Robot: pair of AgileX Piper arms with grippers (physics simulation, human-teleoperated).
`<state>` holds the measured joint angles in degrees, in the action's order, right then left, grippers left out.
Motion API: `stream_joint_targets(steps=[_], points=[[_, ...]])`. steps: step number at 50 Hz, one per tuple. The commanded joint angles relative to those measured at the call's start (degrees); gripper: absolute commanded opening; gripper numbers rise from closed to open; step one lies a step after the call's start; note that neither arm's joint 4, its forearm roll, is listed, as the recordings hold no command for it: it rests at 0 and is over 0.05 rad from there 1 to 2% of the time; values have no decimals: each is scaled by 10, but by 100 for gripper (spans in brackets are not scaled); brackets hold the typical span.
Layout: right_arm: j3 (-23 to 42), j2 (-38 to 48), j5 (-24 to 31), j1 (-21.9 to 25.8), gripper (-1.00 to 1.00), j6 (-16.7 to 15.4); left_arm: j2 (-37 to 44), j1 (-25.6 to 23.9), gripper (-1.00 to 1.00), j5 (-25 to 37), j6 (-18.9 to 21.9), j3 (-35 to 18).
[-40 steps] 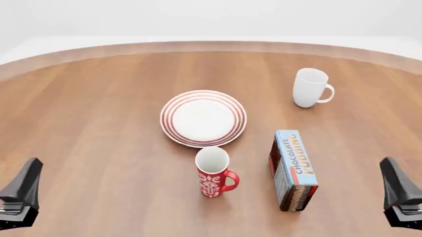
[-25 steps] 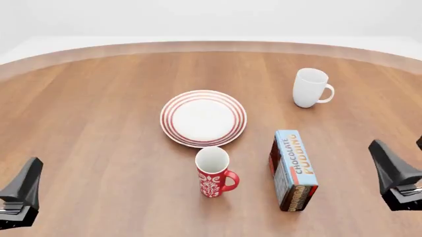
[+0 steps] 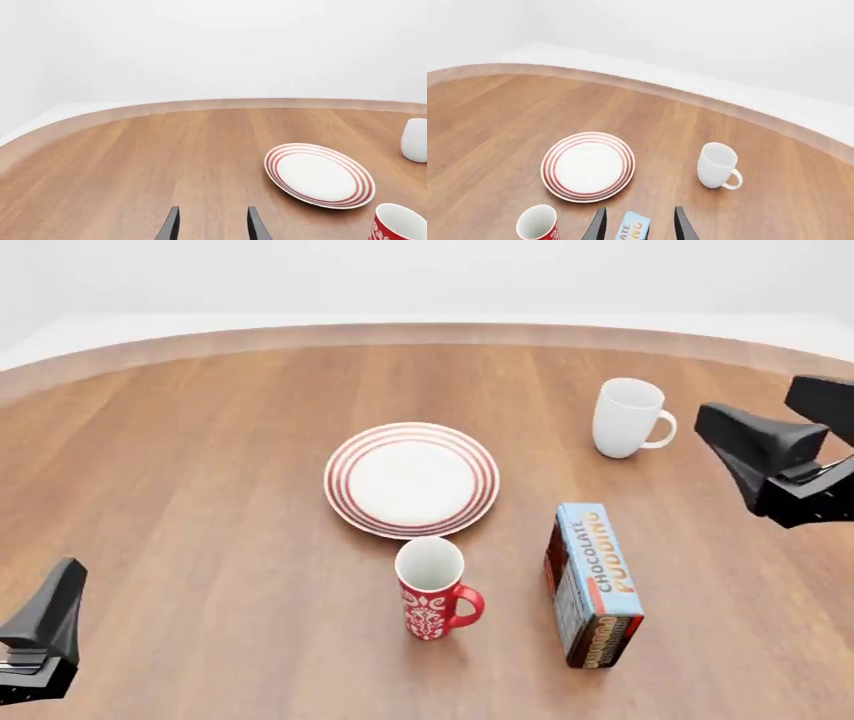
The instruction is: Pick up the red mug and put it on the plate
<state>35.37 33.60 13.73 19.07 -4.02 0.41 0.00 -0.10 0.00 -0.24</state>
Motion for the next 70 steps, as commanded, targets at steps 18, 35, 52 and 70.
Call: stream_joint_targets(steps=[18,35,52,70], points=[[226,208,158,132,100,-5,0,0,100,0,0,0],[330,378,267,183,100,-28,0,0,100,0,0,0],[312,391,288,202,100,-31,0,0,100,0,0,0],[266,393,278,221,100,-21,0,0,100,0,0,0]])
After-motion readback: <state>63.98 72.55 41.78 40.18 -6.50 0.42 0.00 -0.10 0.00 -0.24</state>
